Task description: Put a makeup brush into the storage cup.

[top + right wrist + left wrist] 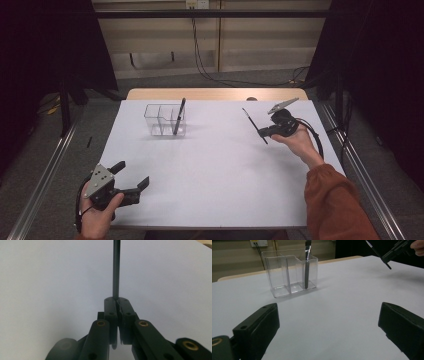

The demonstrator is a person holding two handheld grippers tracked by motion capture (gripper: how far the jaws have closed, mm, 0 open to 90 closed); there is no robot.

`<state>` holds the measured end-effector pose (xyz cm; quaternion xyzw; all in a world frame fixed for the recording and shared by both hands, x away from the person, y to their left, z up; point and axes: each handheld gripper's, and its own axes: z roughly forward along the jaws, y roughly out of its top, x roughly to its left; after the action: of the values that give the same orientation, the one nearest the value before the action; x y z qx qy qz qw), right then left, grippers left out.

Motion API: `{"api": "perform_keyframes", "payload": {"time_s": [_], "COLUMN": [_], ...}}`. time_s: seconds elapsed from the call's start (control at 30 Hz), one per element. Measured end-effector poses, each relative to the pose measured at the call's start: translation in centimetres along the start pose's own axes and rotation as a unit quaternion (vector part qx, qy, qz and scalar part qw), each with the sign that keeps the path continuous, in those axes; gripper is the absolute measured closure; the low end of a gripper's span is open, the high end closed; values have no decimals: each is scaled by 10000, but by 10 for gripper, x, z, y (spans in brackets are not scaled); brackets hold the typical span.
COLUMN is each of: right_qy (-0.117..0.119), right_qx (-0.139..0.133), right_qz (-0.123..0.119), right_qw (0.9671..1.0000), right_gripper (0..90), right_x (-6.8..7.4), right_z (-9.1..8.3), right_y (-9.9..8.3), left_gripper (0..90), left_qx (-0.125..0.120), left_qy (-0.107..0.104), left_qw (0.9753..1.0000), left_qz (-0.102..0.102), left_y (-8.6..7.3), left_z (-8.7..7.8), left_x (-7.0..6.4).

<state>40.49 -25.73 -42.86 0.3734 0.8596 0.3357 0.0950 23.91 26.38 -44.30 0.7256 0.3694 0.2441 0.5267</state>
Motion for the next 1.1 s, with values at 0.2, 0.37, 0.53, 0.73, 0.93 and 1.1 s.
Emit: {"api": "perform_keyframes", "payload": {"time_s": [0.2, 0.37, 0.53, 0.73, 0.93, 1.1], "right_qy": [-157, -86, -136, -246, -67, 58], "right_qx": [-358, -698, -929, -1335, -1532, -1726], "right_qz": [-6, 176, 222, 236, 305, 442], "right_qw": [9992, 9974, 9953, 9905, 9877, 9840], "right_gripper": [870, 870, 870, 870, 870, 870], "right_x": [7, 7, 12, 17, 24, 26], "right_z": [-3, -5, -7, -18, -21, -22], "right_y": [-7, -14, -19, -19, -25, -32], "left_gripper": [35, 35, 35, 35, 35, 35], "left_qx": [-8, -5, -5, -10, -21, -24], "left_qy": [25, 28, 8, 22, 38, 35], "left_qw": [10000, 10000, 10000, 10000, 10000, 10000], "left_qz": [-6, -19, -15, 9, 23, 31], "left_y": [0, 0, 0, 0, 0, 0], "left_z": [0, 0, 0, -1, -1, -2], "left_x": [1, 1, 1, 1, 1, 1]}}
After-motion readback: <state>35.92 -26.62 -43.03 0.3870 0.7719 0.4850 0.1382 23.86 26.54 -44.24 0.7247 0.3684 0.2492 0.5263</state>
